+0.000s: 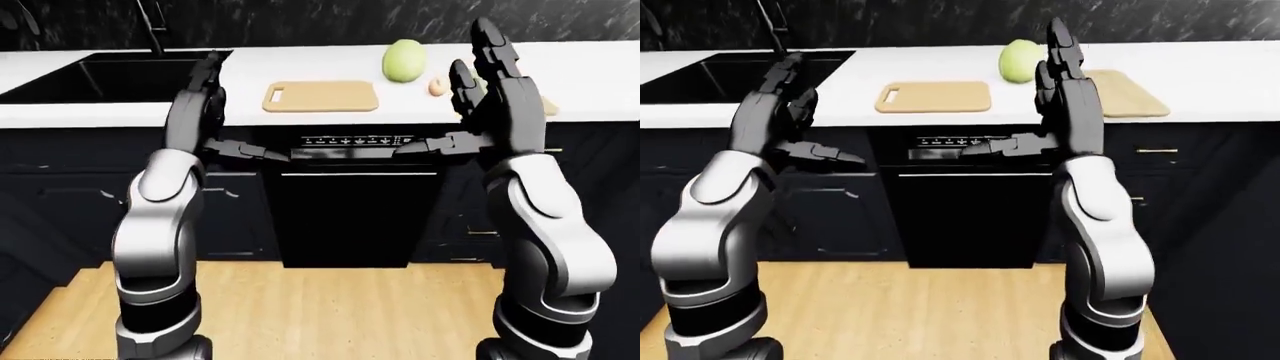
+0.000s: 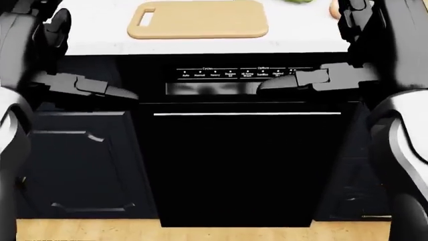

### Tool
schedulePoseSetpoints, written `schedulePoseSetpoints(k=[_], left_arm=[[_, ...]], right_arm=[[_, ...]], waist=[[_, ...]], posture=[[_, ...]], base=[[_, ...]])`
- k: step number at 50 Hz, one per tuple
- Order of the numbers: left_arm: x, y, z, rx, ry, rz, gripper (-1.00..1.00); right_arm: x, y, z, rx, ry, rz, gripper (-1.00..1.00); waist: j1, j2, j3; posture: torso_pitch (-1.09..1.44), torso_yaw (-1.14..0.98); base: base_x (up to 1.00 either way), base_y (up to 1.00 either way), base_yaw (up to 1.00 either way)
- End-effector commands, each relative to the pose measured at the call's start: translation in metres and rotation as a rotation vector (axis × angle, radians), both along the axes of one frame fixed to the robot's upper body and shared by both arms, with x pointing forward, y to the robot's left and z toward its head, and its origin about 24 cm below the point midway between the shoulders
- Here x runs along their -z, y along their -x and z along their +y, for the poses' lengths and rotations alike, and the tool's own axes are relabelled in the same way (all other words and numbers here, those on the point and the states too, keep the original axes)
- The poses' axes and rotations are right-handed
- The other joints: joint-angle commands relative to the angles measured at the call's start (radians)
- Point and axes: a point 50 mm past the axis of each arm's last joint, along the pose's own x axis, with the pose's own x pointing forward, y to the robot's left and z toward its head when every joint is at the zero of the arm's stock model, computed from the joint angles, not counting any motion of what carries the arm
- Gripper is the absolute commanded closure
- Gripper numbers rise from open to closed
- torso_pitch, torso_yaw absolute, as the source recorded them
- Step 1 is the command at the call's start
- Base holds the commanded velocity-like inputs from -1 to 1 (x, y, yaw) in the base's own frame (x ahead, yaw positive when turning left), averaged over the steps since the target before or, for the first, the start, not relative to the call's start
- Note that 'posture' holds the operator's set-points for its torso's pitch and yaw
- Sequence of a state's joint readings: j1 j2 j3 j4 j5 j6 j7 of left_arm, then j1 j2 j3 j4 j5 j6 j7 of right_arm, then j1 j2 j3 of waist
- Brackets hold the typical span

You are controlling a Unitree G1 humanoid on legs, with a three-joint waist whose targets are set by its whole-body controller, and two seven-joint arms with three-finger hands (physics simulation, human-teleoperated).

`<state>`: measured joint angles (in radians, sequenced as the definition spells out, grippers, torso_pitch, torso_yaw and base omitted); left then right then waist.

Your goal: Place the apricot and the cabbage on separate cutting boards.

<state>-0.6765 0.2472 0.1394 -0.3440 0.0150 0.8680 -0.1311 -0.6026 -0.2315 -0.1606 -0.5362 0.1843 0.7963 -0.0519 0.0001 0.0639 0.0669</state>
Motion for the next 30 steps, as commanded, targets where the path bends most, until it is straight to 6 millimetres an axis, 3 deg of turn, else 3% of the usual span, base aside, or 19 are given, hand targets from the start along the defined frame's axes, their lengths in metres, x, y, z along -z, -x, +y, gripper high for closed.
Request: schedulePoseSetpoints(k=[1,10,12,13,14,15,16,18,19,23,24,26,27,28,30], left_arm=[[-0.02,0.005,-0.003,0.007,-0.008,-0.091,-1.0],[-0.024,0.01,0.001,-0.011,-0.003,-0.113,-1.0],[-0.023,0.011,0.002,-0.017,-0.003,-0.113,-1.0],[-0.023,0.011,0.003,-0.018,-0.004,-0.111,-1.0],[-0.024,0.012,0.003,-0.019,-0.003,-0.115,-1.0],[-0.025,0.012,0.003,-0.022,-0.003,-0.116,-1.0],[-0.024,0.013,0.004,-0.025,-0.004,-0.116,-1.0],[-0.025,0.014,0.005,-0.029,-0.002,-0.119,-1.0],[-0.025,0.014,0.006,-0.031,-0.006,-0.118,-1.0],[-0.025,0.015,0.006,-0.034,-0.007,-0.118,-1.0],[-0.025,0.015,0.006,-0.034,-0.008,-0.117,-1.0],[-0.025,0.016,0.007,-0.036,-0.008,-0.117,-1.0],[-0.026,0.016,0.007,-0.036,-0.007,-0.118,-1.0],[-0.026,0.016,0.007,-0.038,-0.012,-0.117,-1.0],[-0.028,0.017,0.008,-0.041,-0.013,-0.118,-1.0]], right_arm=[[-0.021,0.007,-0.003,0.012,0.001,-0.098,-1.0],[-0.016,0.008,-0.004,0.009,-0.005,-0.097,-1.0],[-0.016,0.009,-0.005,0.011,-0.011,-0.096,-1.0],[-0.018,0.009,-0.005,0.013,-0.01,-0.096,-1.0],[-0.017,0.009,-0.006,0.016,-0.011,-0.097,-1.0],[-0.015,0.009,-0.006,0.021,-0.008,-0.095,-1.0],[-0.017,0.008,-0.005,0.018,-0.014,-0.092,-1.0],[-0.015,0.008,-0.006,0.022,-0.024,-0.09,-1.0],[-0.015,0.007,-0.006,0.023,-0.026,-0.087,-1.0],[-0.013,0.006,-0.008,0.036,-0.039,-0.083,-1.0],[-0.014,0.007,-0.008,0.036,-0.036,-0.087,-1.0],[-0.015,0.006,-0.009,0.039,-0.041,-0.089,-1.0],[-0.015,0.007,-0.009,0.038,-0.041,-0.09,-1.0],[-0.016,0.007,-0.009,0.036,-0.045,-0.089,-1.0],[-0.016,0.006,-0.01,0.041,-0.043,-0.091,-1.0]], waist=[[-0.004,0.009,-0.027],[0.026,-0.059,-0.045],[0.026,-0.092,-0.054],[0.021,-0.127,-0.067],[0.016,-0.107,-0.054],[0.018,-0.123,-0.024],[0.013,-0.131,-0.029],[0.008,-0.12,-0.057],[0.006,-0.111,-0.059],[0.005,-0.069,-0.044],[0.005,-0.051,-0.045],[0.008,0.019,-0.061],[0.006,0.003,-0.061],[0.007,0.006,-0.055],[0.016,0.004,-0.067]], posture=[[0.0,0.0],[0.0,0.0],[0.0,0.0],[0.0,0.0],[0.0,0.0],[0.0,0.0],[0.0,0.0],[0.0,0.0],[0.0,0.0],[0.0,0.0],[0.0,0.0],[0.0,0.0],[0.0,0.0],[0.0,0.0],[0.0,0.0]], base=[[0.51,0.0,0.0],[0.49,-0.03,0.0],[0.43,-0.09,0.0],[0.41,-0.09,0.0],[0.35,-0.09,0.0],[0.23,-0.09,0.0],[0.14,-0.08,0.0],[0.01,-0.09,0.0],[0.0,-0.09,0.0],[0.0,-0.1,0.0],[0.0,-0.2,0.0],[0.0,-0.27,0.0],[0.0,-0.43,0.0],[0.0,-0.45,0.0],[0.0,-0.45,0.0]])
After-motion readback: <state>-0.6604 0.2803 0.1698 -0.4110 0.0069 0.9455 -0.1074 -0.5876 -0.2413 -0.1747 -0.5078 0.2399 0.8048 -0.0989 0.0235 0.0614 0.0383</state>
